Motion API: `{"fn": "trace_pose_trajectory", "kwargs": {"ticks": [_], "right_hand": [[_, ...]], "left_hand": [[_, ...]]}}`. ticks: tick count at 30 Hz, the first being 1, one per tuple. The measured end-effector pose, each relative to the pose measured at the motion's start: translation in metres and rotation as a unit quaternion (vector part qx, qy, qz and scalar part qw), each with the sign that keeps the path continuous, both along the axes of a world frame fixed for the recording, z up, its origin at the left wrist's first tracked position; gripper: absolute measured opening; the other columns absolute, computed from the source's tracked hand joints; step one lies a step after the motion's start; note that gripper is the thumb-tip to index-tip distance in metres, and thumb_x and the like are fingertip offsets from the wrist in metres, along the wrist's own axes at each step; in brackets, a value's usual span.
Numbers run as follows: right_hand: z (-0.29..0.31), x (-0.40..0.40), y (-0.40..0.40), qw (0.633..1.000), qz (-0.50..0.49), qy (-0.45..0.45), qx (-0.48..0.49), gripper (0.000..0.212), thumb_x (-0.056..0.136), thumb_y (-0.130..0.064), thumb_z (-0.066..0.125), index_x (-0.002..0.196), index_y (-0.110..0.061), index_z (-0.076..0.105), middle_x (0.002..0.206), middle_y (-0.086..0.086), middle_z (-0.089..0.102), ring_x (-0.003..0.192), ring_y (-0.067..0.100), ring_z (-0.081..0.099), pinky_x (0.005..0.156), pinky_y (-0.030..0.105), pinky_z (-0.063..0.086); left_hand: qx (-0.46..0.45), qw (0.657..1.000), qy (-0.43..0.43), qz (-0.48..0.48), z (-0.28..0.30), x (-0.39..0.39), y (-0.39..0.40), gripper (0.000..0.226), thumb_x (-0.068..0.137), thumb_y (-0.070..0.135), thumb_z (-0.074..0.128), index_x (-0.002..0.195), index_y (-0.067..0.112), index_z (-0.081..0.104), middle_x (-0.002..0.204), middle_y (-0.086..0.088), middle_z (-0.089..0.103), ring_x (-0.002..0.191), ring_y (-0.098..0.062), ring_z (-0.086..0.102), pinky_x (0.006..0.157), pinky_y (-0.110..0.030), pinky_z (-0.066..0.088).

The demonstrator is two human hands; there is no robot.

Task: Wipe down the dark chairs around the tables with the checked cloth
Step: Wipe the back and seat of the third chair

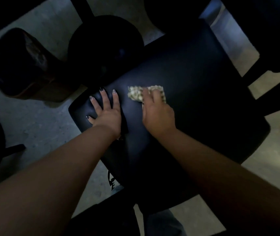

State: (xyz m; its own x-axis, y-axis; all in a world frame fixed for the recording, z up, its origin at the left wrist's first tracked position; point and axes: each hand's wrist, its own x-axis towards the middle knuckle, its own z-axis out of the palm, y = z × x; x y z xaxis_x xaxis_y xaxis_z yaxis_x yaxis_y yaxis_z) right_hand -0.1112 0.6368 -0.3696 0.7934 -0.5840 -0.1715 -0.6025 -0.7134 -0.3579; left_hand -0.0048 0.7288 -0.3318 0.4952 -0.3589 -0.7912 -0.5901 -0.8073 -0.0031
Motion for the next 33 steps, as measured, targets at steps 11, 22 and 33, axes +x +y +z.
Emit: {"fn": "trace_pose_trajectory", "kwargs": {"ticks": [11, 22, 33], "right_hand": [[0.012, -0.055, -0.124, 0.968, -0.248, 0.028, -0.012, 0.039, 0.094, -0.021, 0.049, 0.132, -0.017, 0.040, 0.136, 0.011, 0.040, 0.110, 0.037, 0.052, 0.080, 0.042, 0.046], [0.012, -0.156, -0.080, 0.852, -0.522, 0.035, 0.008, 0.036, 0.096, -0.022, 0.046, 0.130, -0.010, 0.047, 0.137, 0.018, 0.040, 0.109, 0.040, 0.054, 0.084, 0.042, 0.046], [0.009, -0.061, -0.068, 0.675, -0.736, -0.037, 0.042, 0.042, 0.094, -0.013, 0.043, 0.136, -0.009, 0.046, 0.141, 0.015, 0.040, 0.128, 0.031, 0.040, 0.101, 0.035, 0.034]], "left_hand": [[-0.069, 0.979, 0.001, -0.192, 0.028, -0.021, -0.070, 0.142, 0.067, 0.045, 0.083, 0.147, 0.013, -0.030, 0.149, -0.013, -0.042, 0.140, -0.034, -0.033, 0.113, -0.063, 0.003], [-0.015, 0.818, 0.026, -0.575, 0.016, -0.016, -0.156, 0.138, 0.068, 0.054, 0.079, 0.143, 0.035, -0.034, 0.146, -0.008, -0.047, 0.136, -0.041, -0.038, 0.108, -0.074, 0.010], [-0.054, 0.830, 0.046, -0.554, 0.002, 0.016, -0.138, 0.137, 0.060, 0.061, 0.080, 0.146, 0.040, -0.025, 0.148, 0.001, -0.046, 0.135, -0.038, -0.040, 0.107, -0.072, 0.008]]}}
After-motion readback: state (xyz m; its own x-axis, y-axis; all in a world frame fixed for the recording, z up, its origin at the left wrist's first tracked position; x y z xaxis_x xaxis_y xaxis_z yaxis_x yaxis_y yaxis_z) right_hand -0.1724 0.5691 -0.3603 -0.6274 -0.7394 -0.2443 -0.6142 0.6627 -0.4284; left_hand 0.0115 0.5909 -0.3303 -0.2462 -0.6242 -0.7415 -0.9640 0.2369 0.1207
